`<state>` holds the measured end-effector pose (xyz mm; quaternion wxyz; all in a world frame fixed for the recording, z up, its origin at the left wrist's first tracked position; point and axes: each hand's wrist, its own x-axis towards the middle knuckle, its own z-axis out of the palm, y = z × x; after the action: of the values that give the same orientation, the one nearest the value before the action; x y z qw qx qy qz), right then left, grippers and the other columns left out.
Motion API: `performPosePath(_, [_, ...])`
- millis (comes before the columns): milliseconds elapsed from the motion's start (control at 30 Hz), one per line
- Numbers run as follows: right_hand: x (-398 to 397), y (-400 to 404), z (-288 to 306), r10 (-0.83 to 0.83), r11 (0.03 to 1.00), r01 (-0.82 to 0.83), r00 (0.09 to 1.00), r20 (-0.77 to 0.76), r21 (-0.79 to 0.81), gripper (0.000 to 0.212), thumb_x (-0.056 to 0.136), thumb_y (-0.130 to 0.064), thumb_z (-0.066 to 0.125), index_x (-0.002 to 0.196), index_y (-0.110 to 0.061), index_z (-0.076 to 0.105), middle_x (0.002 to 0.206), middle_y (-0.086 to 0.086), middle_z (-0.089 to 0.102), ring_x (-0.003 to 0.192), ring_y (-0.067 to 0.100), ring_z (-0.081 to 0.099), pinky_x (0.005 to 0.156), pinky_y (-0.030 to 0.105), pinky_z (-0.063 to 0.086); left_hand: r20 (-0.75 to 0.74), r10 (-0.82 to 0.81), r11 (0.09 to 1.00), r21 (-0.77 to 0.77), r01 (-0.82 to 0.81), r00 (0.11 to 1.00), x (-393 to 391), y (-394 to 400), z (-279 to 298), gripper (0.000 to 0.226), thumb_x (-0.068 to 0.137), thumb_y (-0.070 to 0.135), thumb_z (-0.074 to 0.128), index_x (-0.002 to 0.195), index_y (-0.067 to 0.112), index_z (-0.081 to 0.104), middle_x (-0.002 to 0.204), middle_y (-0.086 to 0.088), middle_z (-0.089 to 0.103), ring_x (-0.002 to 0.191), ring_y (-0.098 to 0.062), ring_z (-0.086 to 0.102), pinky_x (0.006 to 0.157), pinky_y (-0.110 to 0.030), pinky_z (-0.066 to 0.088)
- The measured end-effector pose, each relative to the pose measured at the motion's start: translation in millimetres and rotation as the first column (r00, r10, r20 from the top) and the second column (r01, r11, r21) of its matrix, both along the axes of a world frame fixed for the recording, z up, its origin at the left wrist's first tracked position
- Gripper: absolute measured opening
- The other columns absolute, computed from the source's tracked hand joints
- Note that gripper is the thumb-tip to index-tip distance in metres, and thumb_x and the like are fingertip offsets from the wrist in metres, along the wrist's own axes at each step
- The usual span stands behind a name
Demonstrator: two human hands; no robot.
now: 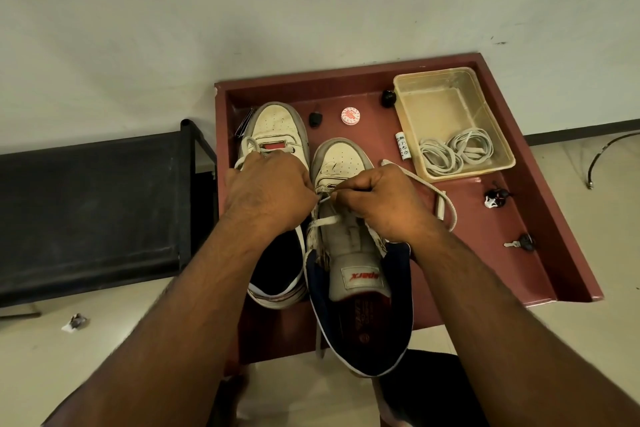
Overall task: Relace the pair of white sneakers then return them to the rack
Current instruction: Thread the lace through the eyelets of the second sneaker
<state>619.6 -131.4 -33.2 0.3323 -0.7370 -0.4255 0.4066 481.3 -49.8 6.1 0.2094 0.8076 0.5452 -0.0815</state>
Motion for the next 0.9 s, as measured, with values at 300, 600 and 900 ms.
performPosePath(300, [-6, 4, -5, 0.077, 0.996, -0.076, 0.997, 0.025, -0.04, 0.01, 0.079, -0.021, 0.078, 0.086, -0.014, 0.08, 0.08, 0.007, 0.075, 0.079, 0.026, 0.071, 0.071, 0.04, 0.058, -0.008, -0.046, 0.999, -0.006, 0.046, 0.999, -2, 2, 2, 0.016, 0.093, 0.034, 0.06, 0.1, 0.036, 0.074, 0.118, 0.007, 0.062, 0.123, -0.022, 0.042, 0.099, -0.047, 0.03])
performPosePath(600, [-5, 6, 0, 0.16, 0.985, -0.154, 0.984, 0.072, -0.082, 0.019, 0.082, -0.019, 0.076, 0.101, -0.016, 0.078, 0.094, -0.001, 0.076, 0.086, 0.011, 0.07, 0.083, 0.031, 0.056, -0.075, -0.071, 0.989, 0.123, 0.08, 0.995, -1, -6, -3, 0.02, 0.091, 0.039, 0.063, 0.107, 0.027, 0.068, 0.124, 0.002, 0.057, 0.125, -0.025, 0.043, 0.101, -0.047, 0.03])
performPosePath(900, [-1, 5, 12, 0.184, 0.977, -0.169, 0.976, 0.115, -0.128, 0.024, 0.078, -0.015, 0.08, 0.102, -0.021, 0.077, 0.091, -0.008, 0.075, 0.081, 0.007, 0.068, 0.076, 0.026, 0.056, 0.673, 0.583, 0.674, -0.088, -0.733, 0.455, -82, 56, 24, 0.014, 0.074, 0.032, 0.05, 0.075, 0.04, 0.061, 0.112, -0.003, 0.062, 0.1, -0.03, 0.061, 0.097, -0.061, 0.044])
